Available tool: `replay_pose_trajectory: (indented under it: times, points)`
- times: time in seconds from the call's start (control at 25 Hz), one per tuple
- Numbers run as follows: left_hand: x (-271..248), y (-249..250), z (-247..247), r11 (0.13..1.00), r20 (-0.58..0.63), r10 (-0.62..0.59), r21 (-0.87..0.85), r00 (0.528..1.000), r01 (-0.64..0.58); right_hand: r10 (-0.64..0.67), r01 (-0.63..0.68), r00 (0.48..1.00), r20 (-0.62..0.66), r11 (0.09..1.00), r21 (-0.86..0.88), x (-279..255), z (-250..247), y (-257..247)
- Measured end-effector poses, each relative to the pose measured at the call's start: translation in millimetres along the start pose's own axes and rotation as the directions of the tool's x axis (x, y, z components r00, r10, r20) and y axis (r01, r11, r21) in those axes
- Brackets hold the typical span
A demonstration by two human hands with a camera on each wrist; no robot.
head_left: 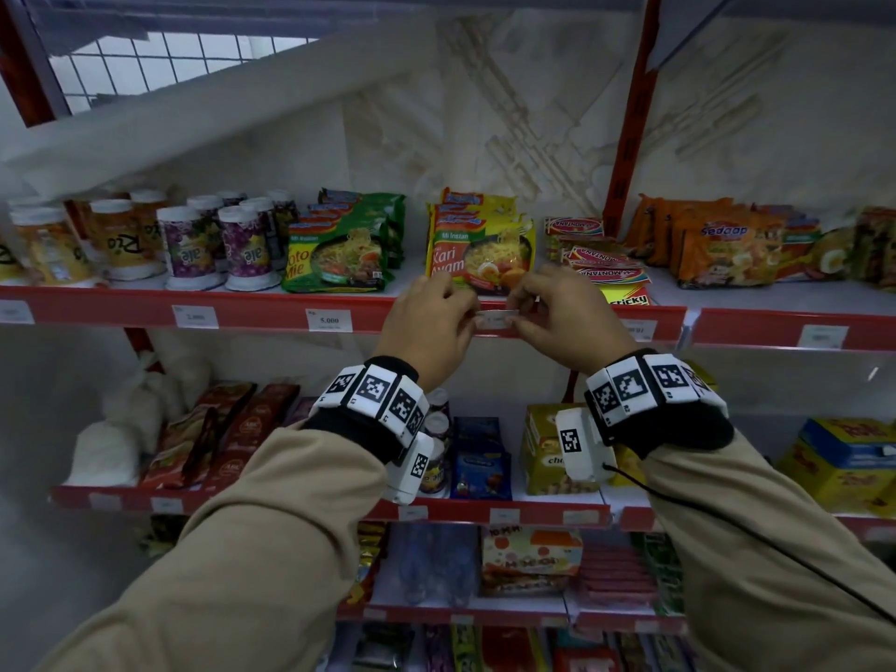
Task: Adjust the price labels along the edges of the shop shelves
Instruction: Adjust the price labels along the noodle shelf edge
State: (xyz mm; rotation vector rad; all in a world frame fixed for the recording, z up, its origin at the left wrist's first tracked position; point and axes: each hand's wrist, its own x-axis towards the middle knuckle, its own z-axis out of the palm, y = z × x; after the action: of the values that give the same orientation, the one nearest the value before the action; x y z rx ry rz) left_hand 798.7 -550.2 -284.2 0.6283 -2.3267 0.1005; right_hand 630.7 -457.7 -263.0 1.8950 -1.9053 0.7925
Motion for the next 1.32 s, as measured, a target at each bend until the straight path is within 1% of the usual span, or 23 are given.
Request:
replay_pose_trajectory:
  times: [0.08, 0.2, 0.32, 0.56, 0.72, 0.84, 1.0, 1.12, 1.2, 1.32]
  points:
    - [0.0, 0.3, -0.4, 1.0, -0.002, 0.009, 0.024, 1.0, -0.009, -0.007, 0.007, 1.0, 0.002, 1.0, -0.03, -0.3, 1.2, 0.7]
    - [-1.7, 1.4, -0.2, 0.997, -0.014, 0.019, 0.069, 1.0, -0.018, -0.02, 0.019, 1.0, -0.015, 0.999, -0.031, -2.6, 3.3, 1.2]
    - [-2.1, 1.4, -0.5, 0.996, -0.008, 0.03, 0.081, 1.0, -0.029, 0.0, -0.001, 1.0, -0.018, 0.999, -0.045, -4.6, 6.9, 0.8]
    - [-0.5, 1.0, -2.9, 0.991, 0.024, 0.023, 0.135, 0.999, -0.026, 0.018, -0.018, 0.999, -0.028, 1.0, -0.018, -6.1, 10.5, 1.7]
    - [0.8, 0.2, -4.0, 0.991, 0.04, 0.019, 0.129, 0.999, -0.024, 0.029, -0.03, 0.999, -0.033, 0.999, -0.029, -6.2, 11.5, 1.0]
    - [1.0, -2.2, -4.2, 0.993, 0.033, 0.04, 0.107, 0.999, -0.043, 0.054, -0.055, 0.998, -0.038, 0.998, -0.024, -7.3, 10.0, -2.1]
    - [0.6, -3.9, -5.9, 0.995, 0.026, 0.05, 0.082, 0.998, -0.052, 0.052, -0.053, 0.998, -0.026, 0.998, -0.023, -8.4, 5.1, -6.9]
    - [-0.4, -4.2, -8.5, 0.998, 0.02, 0.052, 0.038, 0.998, -0.052, 0.075, -0.073, 0.995, -0.06, 0.997, 0.033, -10.7, 2.7, -9.6]
    - [-2.3, -4.5, -9.4, 0.997, 0.027, 0.061, 0.042, 0.998, -0.062, 0.089, -0.083, 0.993, -0.078, 0.994, 0.069, -12.3, 2.3, -11.4]
    - [-3.4, -5.0, -9.5, 0.995, 0.029, 0.075, 0.059, 0.997, -0.077, 0.101, -0.1, 0.993, -0.06, 0.995, 0.03, -14.9, 1.2, -10.0]
